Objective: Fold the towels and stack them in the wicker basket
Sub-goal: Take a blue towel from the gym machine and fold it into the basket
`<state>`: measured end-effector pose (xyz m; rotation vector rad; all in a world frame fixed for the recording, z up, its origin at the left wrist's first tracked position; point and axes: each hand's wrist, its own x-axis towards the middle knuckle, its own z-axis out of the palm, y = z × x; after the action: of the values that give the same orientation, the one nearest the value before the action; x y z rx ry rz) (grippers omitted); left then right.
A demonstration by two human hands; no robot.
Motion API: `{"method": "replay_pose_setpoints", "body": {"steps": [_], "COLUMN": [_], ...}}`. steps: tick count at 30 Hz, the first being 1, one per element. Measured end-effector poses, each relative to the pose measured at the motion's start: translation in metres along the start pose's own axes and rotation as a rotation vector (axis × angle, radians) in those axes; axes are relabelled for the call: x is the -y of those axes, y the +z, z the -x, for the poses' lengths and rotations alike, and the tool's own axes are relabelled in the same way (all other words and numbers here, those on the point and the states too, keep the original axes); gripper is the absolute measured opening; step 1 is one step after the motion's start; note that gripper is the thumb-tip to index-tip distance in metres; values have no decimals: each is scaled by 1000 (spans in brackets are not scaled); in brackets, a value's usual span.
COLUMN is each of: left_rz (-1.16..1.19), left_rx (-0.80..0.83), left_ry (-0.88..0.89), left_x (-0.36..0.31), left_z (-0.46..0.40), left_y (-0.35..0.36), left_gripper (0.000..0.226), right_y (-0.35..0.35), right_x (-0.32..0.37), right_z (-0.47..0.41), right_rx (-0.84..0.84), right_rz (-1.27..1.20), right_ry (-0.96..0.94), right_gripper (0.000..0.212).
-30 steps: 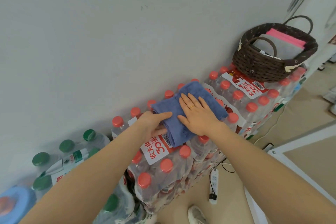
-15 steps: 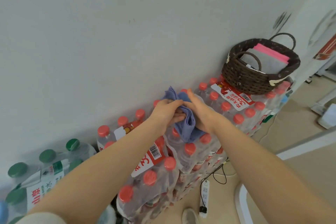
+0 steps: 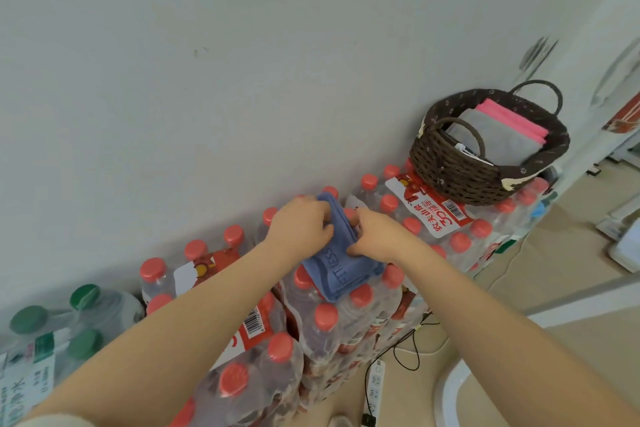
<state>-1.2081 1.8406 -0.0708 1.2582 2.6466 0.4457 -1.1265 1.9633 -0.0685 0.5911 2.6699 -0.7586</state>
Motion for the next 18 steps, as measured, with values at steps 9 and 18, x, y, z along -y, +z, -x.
{"method": "replay_pose_setpoints", "body": {"steps": [9,18], "left_rz": [-43,-133], "left_rx": [254,323], "left_ry": [251,205], "left_x": [43,51], "left_z": [6,-2], "left_y": [17,26], "left_gripper": [118,100], "right_y": [-16,59], "right_x": [-8,43], "right_z": [12,26], "right_rx": [255,-386], "right_rz": [-3,334], "right_ry": [-8,-282], "right_gripper": [63,79]}}
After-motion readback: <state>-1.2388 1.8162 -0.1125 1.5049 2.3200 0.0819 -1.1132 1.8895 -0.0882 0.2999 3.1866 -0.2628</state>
